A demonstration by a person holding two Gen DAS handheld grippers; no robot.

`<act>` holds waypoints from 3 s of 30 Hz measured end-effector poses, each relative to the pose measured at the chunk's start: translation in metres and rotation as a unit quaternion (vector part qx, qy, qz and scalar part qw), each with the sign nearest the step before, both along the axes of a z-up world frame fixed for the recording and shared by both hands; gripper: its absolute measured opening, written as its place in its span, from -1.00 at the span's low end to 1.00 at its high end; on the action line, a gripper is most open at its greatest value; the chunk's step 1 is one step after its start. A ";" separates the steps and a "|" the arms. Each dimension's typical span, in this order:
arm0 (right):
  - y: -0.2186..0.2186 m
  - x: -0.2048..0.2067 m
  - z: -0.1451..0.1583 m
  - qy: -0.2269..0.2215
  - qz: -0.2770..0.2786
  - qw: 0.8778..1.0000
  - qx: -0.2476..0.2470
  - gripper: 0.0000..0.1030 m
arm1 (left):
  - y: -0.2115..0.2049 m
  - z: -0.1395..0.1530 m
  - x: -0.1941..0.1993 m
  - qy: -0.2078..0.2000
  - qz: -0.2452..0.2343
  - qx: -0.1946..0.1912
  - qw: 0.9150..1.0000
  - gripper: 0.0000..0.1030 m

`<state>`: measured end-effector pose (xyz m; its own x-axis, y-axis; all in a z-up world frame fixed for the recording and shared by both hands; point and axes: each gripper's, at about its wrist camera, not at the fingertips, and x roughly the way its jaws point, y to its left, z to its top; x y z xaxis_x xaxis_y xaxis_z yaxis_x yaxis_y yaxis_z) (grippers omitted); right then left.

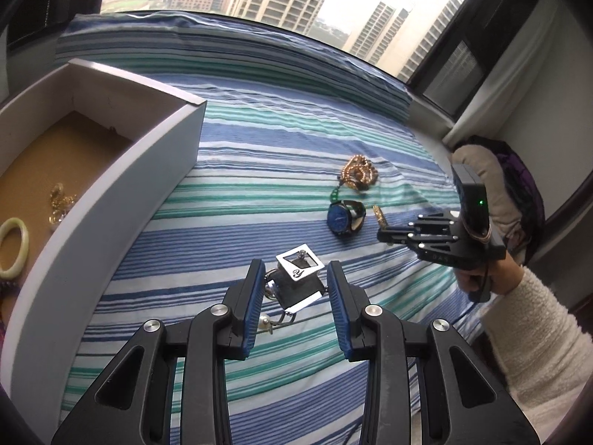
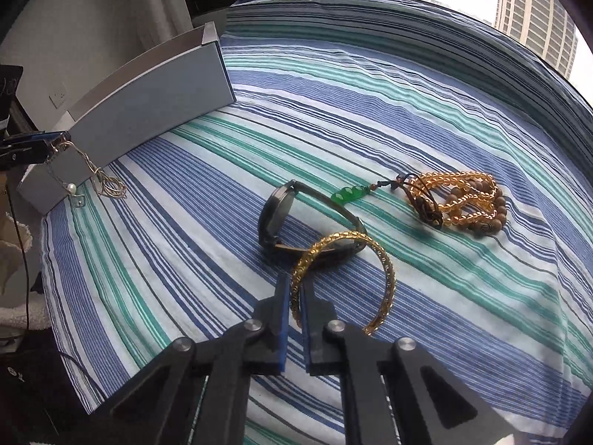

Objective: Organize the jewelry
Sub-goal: 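Carry the silver pendant and gold bangle into the white tray and open both tools, then move both tools back toward the black wristwatch and amber necklace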

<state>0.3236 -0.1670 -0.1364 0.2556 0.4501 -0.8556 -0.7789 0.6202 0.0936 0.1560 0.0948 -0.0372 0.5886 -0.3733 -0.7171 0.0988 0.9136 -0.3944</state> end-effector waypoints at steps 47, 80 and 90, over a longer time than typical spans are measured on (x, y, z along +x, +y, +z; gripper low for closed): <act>0.462 -0.042 0.085 0.033 0.157 0.987 0.030 -0.89 | 0.339 0.004 -0.052 0.074 0.369 0.106 0.920 -0.34; 0.240 -0.135 0.118 -0.075 -0.009 0.994 0.075 0.25 | 0.141 0.046 -0.102 -0.025 0.292 0.133 0.947 0.82; 0.109 -0.160 0.071 -0.101 -0.131 0.986 0.028 0.48 | 0.021 -0.001 -0.088 -0.004 0.196 0.098 0.976 0.86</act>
